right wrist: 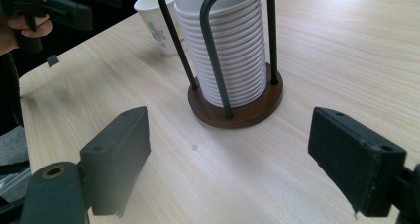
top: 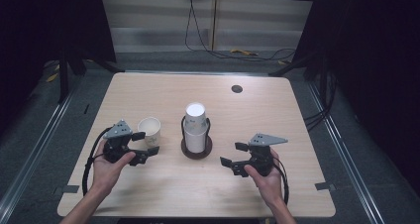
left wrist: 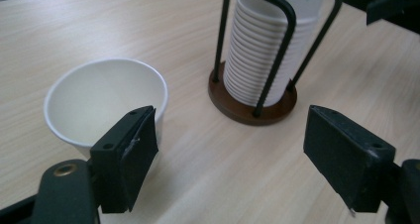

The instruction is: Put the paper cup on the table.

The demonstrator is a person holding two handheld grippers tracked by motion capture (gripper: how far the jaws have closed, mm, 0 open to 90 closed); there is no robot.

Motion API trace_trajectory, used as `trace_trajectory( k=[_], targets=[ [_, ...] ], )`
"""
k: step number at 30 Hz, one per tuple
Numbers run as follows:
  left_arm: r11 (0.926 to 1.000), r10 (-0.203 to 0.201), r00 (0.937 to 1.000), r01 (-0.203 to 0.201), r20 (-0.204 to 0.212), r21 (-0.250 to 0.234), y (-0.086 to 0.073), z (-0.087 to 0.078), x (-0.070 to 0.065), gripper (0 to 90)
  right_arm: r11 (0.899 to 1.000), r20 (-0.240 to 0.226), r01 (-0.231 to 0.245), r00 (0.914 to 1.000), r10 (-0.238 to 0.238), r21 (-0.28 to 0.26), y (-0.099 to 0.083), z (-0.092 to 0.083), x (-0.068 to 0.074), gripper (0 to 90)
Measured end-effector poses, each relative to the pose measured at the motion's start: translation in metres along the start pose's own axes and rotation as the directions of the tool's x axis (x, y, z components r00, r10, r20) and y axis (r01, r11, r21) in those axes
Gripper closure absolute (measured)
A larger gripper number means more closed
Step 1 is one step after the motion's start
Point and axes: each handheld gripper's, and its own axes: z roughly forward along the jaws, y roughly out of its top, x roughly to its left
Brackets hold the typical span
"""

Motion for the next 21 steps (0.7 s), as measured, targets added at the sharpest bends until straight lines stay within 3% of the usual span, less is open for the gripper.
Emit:
trace_trajectory(
  k=[2,6,8,10,12,15,17,21],
  targets=[
    [0.9997,-0.018,0.9998,0.018,0.011,-0.016,-0.006,-0.001,-0.003,20.8,1.0,0.0,0.001,1.0,-0.001,-0.001,-0.001,0.0,0.0,16.2],
    [0.9999,-0.012,0.9999,0.012,0.009,0.001,-0.016,0.0,-0.009,20.9,1.0,0.006,-0.003,1.0,0.003,-0.003,-0.002,-0.002,0.0,16.2],
    [0.9994,-0.034,0.9993,0.034,0.016,-0.008,-0.024,0.001,-0.011,20.8,1.0,0.008,-0.007,0.9999,0.007,-0.002,-0.003,-0.002,-0.001,16.2],
    [0.9998,-0.016,0.9999,0.015,0.002,0.016,-0.029,0.002,-0.011,20.8,1.0,0.009,-0.007,0.9999,0.007,-0.002,-0.003,-0.002,-0.001,16.2],
    [0.9994,-0.036,0.9994,0.036,0.004,0.0,-0.032,0.002,-0.01,20.8,1.0,0.007,-0.005,1.0,0.005,-0.003,-0.003,-0.001,-0.001,16.2],
    [0.9999,0.004,0.9998,-0.004,-0.017,0.012,-0.036,0.003,-0.013,20.3,1.0,0.005,-0.003,1.0,0.003,0.004,-0.004,0.0,0.0,16.2],
    [0.9994,0.005,0.9999,-0.006,0.013,0.034,-0.039,0.005,-0.015,19.7,1.0,0.005,-0.006,1.0,0.006,0.007,-0.005,0.001,0.0,16.3],
    [0.9995,0.003,0.9989,-0.005,0.046,0.032,-0.041,0.008,-0.018,19.7,1.0,0.009,-0.006,0.9999,0.006,0.014,-0.008,0.003,0.0,16.2]
  ],
)
